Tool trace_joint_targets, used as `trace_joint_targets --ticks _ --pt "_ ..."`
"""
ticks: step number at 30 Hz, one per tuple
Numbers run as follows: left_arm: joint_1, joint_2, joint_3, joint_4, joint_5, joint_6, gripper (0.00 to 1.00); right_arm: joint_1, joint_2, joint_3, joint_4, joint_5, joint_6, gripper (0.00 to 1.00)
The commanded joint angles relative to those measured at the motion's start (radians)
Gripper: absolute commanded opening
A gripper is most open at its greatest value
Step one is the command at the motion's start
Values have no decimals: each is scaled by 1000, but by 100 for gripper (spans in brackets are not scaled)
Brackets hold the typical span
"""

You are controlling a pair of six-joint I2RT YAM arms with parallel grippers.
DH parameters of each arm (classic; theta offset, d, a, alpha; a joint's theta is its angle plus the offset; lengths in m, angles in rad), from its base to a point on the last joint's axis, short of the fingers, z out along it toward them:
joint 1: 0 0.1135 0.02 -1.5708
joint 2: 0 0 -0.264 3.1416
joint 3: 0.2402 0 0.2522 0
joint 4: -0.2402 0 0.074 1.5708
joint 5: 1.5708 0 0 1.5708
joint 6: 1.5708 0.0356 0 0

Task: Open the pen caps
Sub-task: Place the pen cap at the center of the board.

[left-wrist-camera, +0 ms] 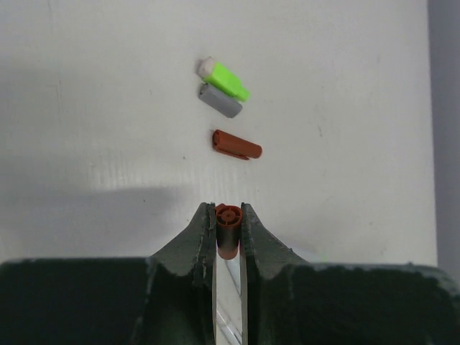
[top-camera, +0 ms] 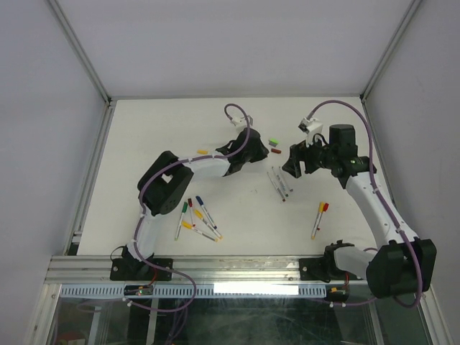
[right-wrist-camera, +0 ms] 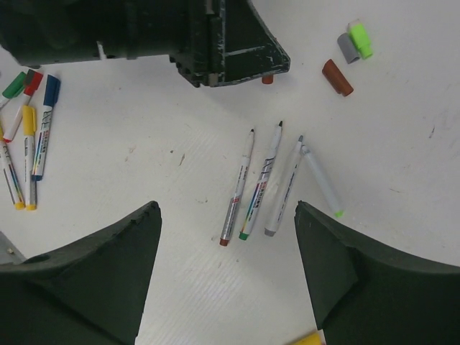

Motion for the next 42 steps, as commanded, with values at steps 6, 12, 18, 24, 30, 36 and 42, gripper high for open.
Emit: trace_joint_targets --ticks 6,12,18,24,30,36,42 --pt "16 184 302 -292 -31 38 0 -34 -55 1 49 -43 26 77" --pt "29 196 316 -302 -24 36 10 -41 -52 -1 52 -41 27 77" --pt "31 188 307 -303 -17 36 22 -47 -51 -3 53 -40 29 77" --pt "33 166 304 -303 -13 49 32 -52 -46 -3 48 -42 25 77" --pt "33 87 288 -301 -17 84 37 -64 -46 -4 34 -49 1 77" --pt "33 -77 196 -255 -2 132 41 -72 -48 -7 -3 -110 -66 78" --pt "34 -340 -104 27 166 286 58 -74 -32 -21 -97 -291 -221 85"
